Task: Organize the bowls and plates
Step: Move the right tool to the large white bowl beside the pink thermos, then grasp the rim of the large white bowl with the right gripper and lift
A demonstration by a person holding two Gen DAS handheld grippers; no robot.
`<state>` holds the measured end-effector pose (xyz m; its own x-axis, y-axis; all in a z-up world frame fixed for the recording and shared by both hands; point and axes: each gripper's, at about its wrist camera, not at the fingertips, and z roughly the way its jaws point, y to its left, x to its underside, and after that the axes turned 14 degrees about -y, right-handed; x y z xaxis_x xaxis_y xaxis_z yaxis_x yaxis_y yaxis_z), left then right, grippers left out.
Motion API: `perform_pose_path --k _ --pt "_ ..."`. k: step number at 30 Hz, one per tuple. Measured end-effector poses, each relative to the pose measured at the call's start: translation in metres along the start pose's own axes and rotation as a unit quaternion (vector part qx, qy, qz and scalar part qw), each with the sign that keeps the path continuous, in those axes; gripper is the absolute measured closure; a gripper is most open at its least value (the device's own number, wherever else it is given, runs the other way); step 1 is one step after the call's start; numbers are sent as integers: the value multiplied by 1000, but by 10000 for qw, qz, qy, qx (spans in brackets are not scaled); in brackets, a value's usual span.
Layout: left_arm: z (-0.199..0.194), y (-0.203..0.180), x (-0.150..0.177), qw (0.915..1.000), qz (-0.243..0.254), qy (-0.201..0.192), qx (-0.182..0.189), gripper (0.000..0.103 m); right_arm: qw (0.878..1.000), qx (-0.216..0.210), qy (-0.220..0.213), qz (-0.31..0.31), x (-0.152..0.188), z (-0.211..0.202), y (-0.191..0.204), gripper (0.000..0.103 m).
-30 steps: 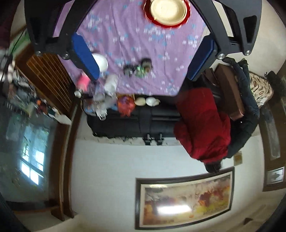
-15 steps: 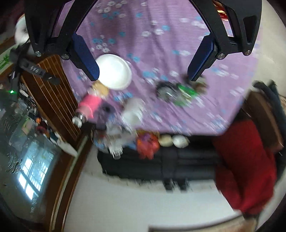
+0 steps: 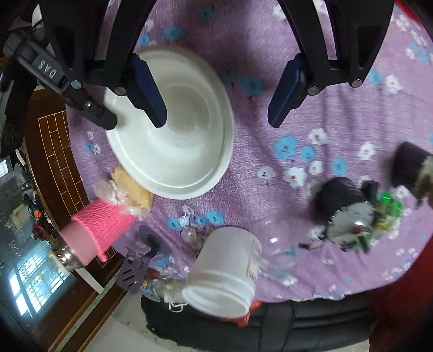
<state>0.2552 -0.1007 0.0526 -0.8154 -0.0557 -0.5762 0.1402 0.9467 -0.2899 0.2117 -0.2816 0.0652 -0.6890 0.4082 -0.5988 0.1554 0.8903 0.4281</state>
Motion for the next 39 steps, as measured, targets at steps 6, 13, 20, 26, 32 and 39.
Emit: perform_pose_path --k 6,13,20,26,32,39 --pt "26 1 4 9994 41 332 99 72 9998 -51 173 6 10 21 -5 82" --pt "12 -3 19 9992 161 375 43 90 9997 -92 25 -245 20 6 12 91" --pt "-47 5 45 9998 51 215 7 90 9991 -324 -11 -266 38 -32 31 91" --pt "-116 21 82 10000 -51 6 49 88 9972 -636 -51 -400 74 -75 58 91" --pt "-186 51 119 9982 -324 -482 137 88 9924 -1064 -99 -618 114 -123 93 90" --pt "-271 89 167 9904 -534 -1272 109 87 9822 -1478 -252 -1130 165 -175 149 90"
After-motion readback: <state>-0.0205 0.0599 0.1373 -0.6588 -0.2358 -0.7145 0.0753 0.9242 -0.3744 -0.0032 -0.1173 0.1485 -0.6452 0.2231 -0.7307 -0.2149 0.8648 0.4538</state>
